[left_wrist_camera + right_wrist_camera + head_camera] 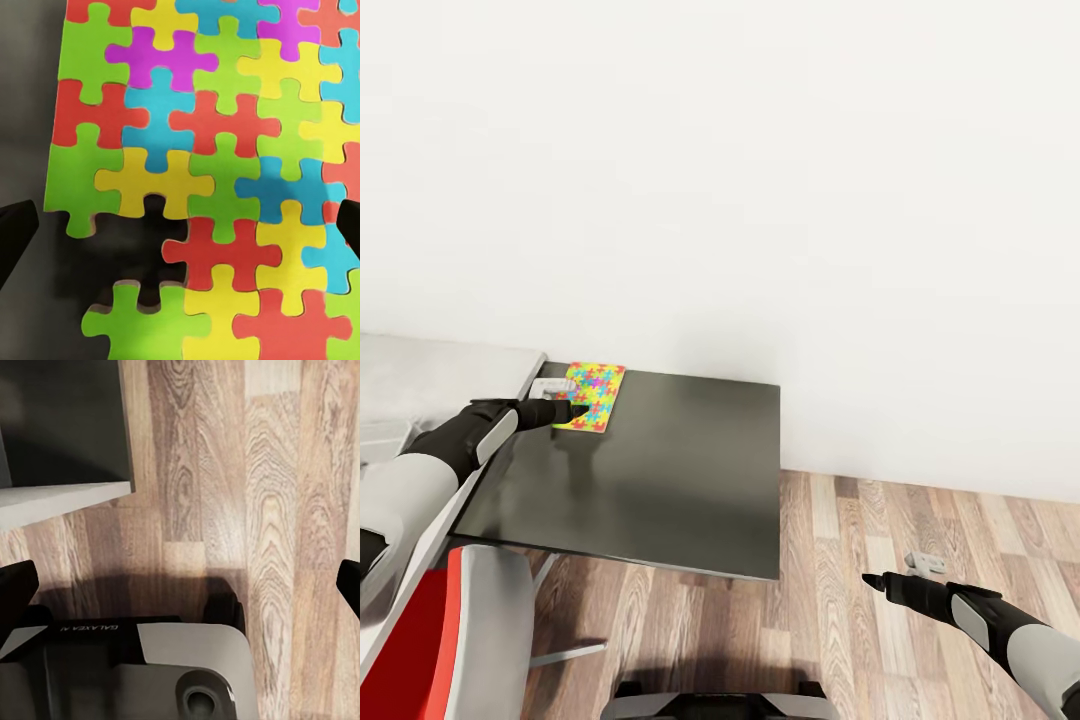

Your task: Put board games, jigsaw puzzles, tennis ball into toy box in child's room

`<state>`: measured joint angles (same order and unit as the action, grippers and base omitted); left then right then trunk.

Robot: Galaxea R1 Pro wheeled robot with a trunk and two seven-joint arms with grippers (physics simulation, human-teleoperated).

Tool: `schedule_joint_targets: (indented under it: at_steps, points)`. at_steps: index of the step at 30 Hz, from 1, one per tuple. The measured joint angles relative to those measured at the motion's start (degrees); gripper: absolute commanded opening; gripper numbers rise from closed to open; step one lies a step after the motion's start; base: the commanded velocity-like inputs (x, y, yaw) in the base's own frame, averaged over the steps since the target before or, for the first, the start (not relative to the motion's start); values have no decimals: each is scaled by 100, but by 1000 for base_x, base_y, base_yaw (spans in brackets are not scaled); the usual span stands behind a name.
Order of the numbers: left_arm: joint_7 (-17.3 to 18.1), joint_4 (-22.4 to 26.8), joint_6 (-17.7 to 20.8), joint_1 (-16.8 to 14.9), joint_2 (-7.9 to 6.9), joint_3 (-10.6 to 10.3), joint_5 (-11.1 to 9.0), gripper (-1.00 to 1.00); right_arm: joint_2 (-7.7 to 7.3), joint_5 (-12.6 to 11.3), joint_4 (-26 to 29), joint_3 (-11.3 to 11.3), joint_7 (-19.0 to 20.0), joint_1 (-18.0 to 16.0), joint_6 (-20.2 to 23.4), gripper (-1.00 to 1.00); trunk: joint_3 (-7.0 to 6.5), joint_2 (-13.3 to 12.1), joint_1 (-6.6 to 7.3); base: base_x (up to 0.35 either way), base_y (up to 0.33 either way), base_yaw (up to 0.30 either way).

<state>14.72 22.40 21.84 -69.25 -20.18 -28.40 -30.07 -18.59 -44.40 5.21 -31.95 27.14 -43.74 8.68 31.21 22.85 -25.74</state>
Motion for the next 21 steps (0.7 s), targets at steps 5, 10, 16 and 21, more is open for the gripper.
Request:
schedule_joint_targets:
  at_steps: [5,10,16,21]
  points:
    - [0,0,0,0,0,0,-1,100,3,0,0,0,2,0,0,100,0,0,0,0,-1,0]
    - [-14,-1,-8,-2,-2,21,54,100,0,0,0,0,2,0,0,100,0,0,0,0,-78,0]
    - [-11,0,-5,-2,-2,24,54,100,3,0,0,0,0,0,0,100,0,1,0,-3,-30,0]
    - [-5,1,-5,1,-2,27,50,100,2,0,0,0,0,0,0,100,0,0,0,-47,-160,0]
